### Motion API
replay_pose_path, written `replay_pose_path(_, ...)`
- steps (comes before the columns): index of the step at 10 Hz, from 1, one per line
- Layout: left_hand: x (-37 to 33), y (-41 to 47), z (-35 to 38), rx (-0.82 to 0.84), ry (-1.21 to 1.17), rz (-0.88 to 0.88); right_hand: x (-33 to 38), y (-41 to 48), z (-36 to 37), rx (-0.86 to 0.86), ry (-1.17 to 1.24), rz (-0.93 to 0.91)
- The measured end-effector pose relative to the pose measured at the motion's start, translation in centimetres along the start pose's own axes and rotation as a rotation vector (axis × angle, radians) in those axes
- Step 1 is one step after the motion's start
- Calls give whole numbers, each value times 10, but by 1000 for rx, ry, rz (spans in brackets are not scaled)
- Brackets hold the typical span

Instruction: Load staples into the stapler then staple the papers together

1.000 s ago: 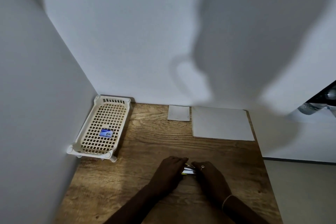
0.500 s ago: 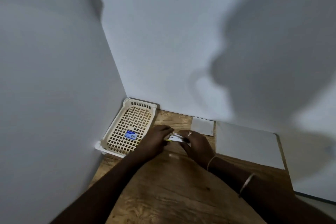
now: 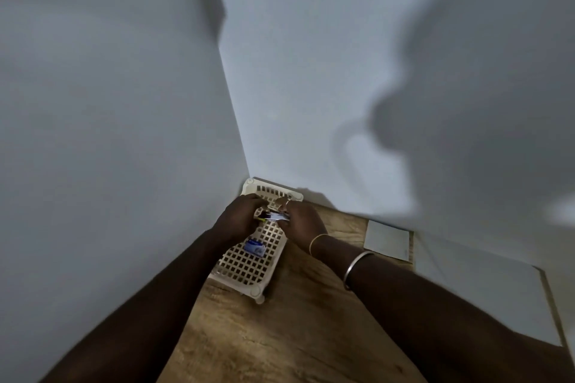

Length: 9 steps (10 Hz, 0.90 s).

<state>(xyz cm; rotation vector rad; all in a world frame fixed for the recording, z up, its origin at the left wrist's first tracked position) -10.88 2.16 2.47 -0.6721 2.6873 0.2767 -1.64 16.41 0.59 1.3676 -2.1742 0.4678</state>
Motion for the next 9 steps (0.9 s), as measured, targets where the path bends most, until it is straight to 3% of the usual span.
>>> replay_pose_path(3,28,11,22,88,-30,-58,-6,21,30,64,-92,65)
replay_pose_path(7,34,14,28,108,-51,-56,-2,23,34,85,-290,-37)
replay_pose_path(9,36,10,29,115,-129,-10,-10,20,31,84,-207,31)
Point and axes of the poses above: each hand's wrist, its own y-axis towards the middle knuckle, its own z-axis out of the palm, x = y × z, the point moved 3 cm from there along y, towards the middle knuckle, and after that the axes turned 12 degrees about z, right-handed, at the moved point
